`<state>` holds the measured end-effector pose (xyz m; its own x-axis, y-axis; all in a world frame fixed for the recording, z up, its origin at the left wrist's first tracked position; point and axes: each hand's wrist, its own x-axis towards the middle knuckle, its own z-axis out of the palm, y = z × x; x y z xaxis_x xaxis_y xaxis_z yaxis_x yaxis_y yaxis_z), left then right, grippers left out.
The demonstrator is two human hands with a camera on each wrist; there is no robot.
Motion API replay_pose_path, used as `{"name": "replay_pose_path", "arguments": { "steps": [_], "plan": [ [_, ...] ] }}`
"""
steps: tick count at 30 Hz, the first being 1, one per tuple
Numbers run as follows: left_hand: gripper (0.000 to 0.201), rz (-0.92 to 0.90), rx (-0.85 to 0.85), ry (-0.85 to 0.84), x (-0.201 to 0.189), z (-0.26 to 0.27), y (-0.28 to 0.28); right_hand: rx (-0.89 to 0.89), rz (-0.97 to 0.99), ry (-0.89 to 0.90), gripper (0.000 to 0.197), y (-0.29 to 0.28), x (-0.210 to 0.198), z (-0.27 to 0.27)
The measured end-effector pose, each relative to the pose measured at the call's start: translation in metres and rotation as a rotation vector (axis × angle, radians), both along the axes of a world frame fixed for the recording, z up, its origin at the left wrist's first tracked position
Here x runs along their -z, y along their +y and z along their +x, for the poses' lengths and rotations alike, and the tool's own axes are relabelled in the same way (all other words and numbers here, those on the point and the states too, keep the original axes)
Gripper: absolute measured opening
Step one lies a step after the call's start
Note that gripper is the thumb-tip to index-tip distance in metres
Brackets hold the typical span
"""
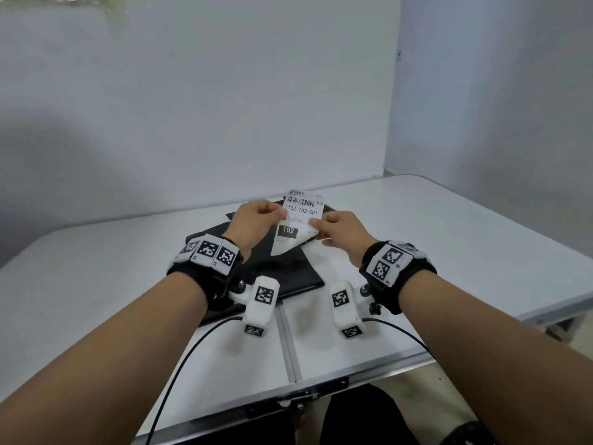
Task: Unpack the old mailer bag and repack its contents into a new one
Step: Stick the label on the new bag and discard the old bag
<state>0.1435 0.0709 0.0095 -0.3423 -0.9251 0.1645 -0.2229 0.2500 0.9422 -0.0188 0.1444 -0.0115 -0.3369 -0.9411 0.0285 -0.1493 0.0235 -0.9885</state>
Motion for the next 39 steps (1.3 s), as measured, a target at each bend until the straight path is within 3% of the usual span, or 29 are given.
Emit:
{"name": "replay_pose_path", "arguments": {
  "steps": [1,3,6,9,12,19,23,26,29,32,35,39],
  "plan": [
    [0.005,-0.012,-0.017,0.002,-0.001,0.008,-0.003,0.006,0.006,-0.02,0.01,-0.003,0.001,0.005],
    [0.022,-0.002,-0.075,0.033,0.0,0.029,-0.018,0.034,0.019,-0.138,0.015,-0.01,0.004,0.012],
    [0.034,0.089,-0.214,0.028,0.006,0.071,-0.048,0.102,0.089,-0.493,0.017,-0.02,0.005,0.018],
    [0.041,0.211,-0.326,-0.148,0.021,0.115,-0.076,0.07,0.171,-0.819,0.016,-0.032,0.007,0.026],
    [0.04,0.276,-0.36,-0.343,0.036,0.143,-0.092,0.003,0.216,-0.943,0.015,-0.041,0.011,0.042],
    [0.039,0.366,-0.332,-0.258,0.055,0.145,-0.118,-0.03,0.291,-0.972,0.009,-0.046,0.033,0.065],
    [0.011,0.468,-0.379,-0.137,0.057,0.136,-0.129,-0.001,0.244,-1.019,0.009,-0.044,0.042,0.061],
    [0.025,0.497,-0.395,-0.074,0.061,0.133,-0.139,0.004,0.219,-1.03,0.01,-0.041,0.043,0.06],
    [0.012,0.534,-0.345,0.042,0.045,0.122,-0.121,0.006,0.215,-1.014,0.009,-0.041,0.043,0.06],
    [0.031,0.499,-0.318,0.14,0.032,0.12,-0.112,0.01,0.22,-0.98,0.009,-0.043,0.04,0.058],
    [0.015,0.596,-0.322,0.326,0.018,0.127,-0.098,0.019,0.229,-0.916,0.01,-0.047,0.033,0.056],
    [0.013,0.647,-0.309,0.446,0.01,0.143,-0.061,0.051,0.221,-0.825,0.013,-0.052,0.016,0.06]
  ]
}}
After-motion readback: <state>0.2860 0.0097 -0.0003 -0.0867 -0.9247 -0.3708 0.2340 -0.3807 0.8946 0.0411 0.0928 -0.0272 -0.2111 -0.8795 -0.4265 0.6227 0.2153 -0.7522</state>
